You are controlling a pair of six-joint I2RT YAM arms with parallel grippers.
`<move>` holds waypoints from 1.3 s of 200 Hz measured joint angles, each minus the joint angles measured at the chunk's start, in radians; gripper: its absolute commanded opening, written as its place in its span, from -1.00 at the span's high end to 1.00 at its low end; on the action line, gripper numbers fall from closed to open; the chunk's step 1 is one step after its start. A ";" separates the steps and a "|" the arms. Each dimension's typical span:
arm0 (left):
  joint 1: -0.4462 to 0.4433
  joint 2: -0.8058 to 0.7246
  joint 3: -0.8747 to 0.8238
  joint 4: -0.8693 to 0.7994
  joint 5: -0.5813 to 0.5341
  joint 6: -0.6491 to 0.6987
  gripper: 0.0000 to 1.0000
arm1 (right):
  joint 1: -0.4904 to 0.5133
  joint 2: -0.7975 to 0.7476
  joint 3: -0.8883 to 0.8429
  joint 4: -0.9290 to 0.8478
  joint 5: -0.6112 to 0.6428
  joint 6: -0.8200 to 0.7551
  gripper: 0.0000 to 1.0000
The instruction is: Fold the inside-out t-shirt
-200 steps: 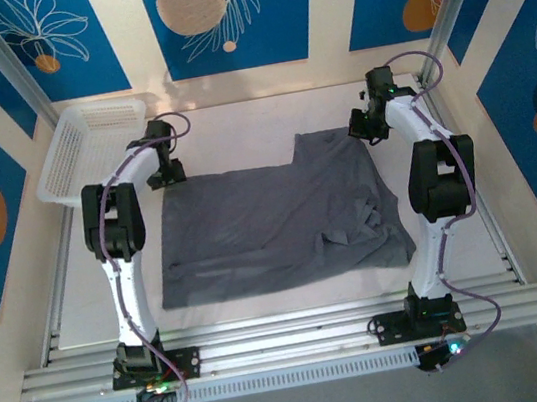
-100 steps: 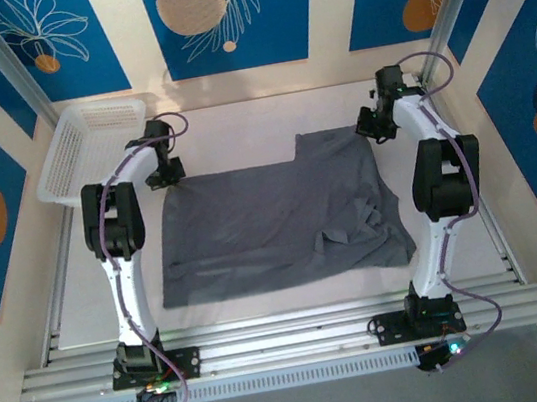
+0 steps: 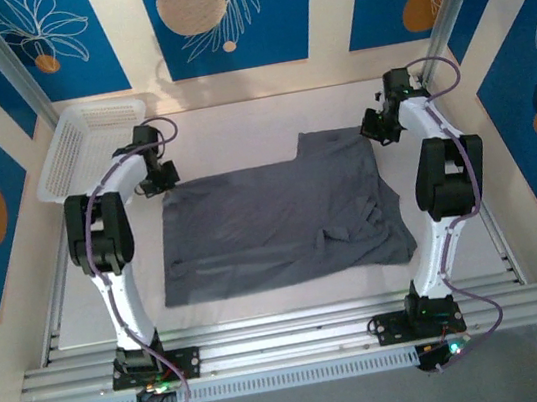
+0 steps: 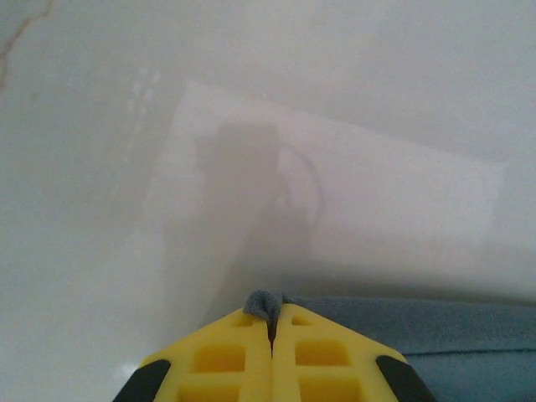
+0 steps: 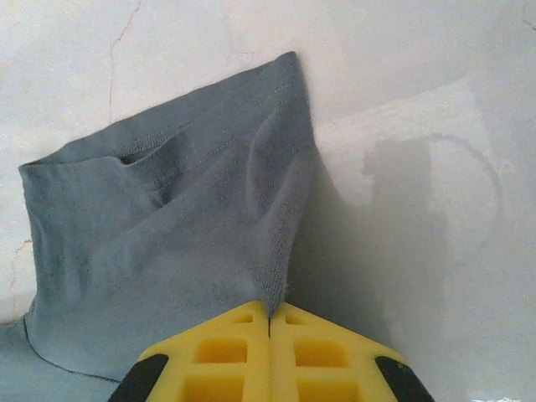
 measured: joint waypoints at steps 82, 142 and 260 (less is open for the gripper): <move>0.021 -0.323 -0.313 0.088 0.039 -0.052 1.00 | -0.077 -0.243 -0.380 0.171 -0.117 0.127 1.00; 0.023 -0.369 -0.409 0.082 0.047 -0.062 1.00 | -0.082 -0.307 -0.447 0.183 -0.136 0.163 1.00; 0.027 -0.568 -0.755 0.173 0.084 -0.148 0.12 | -0.120 -0.572 -0.929 0.335 -0.072 0.312 0.20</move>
